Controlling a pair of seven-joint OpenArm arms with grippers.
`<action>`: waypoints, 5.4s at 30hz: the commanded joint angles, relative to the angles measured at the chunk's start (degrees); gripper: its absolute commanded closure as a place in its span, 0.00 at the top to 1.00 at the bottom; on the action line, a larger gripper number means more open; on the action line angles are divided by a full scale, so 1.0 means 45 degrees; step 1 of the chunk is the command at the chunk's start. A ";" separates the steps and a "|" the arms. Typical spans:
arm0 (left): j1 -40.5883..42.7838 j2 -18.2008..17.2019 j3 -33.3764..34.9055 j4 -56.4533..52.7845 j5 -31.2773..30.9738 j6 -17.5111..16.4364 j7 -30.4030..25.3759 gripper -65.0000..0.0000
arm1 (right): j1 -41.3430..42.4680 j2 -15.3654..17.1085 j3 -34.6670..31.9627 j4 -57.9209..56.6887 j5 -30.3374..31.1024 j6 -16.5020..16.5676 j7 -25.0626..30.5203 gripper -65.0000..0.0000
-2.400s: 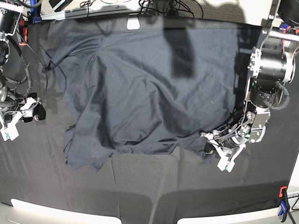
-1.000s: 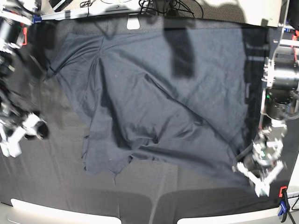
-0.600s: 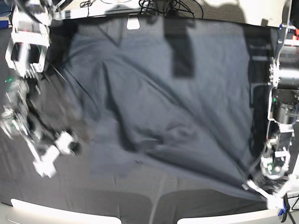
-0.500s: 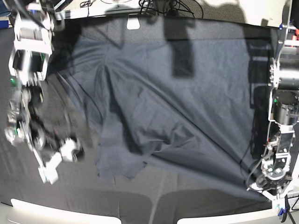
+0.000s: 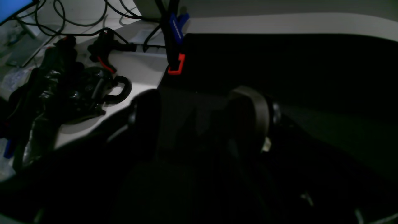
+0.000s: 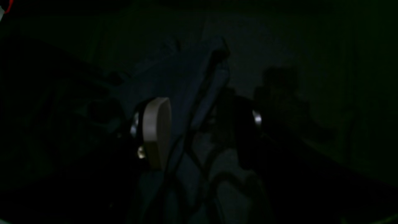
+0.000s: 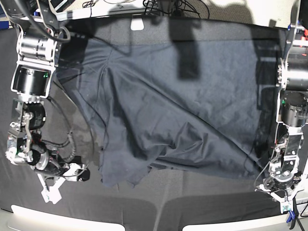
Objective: Layout the t-shirt on the table in an organized manner, then fold the t-shirt properly
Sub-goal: 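Release the corner with the left gripper and reach the right gripper to the shirt, then grasp the bunched shirt edge with the right gripper and pull it outward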
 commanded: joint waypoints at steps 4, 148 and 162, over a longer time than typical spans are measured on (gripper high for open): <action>-0.0223 -0.0165 -0.0049 0.0544 0.0112 0.0243 0.0733 0.46 | 0.0442 0.0136 0.0039 0.0053 0.0223 0.0044 0.0481 0.49; 1.1472 -0.0136 -0.0058 1.3867 0.2127 0.0253 0.2171 0.39 | 0.3730 -0.2584 -0.2108 -0.9088 -0.5217 -0.1098 0.3400 0.46; 1.1472 -0.0136 -0.0058 1.3867 0.2132 0.0257 0.2176 0.39 | 0.3371 -0.3235 -0.2108 -0.9131 -0.4852 -0.2929 0.2565 0.46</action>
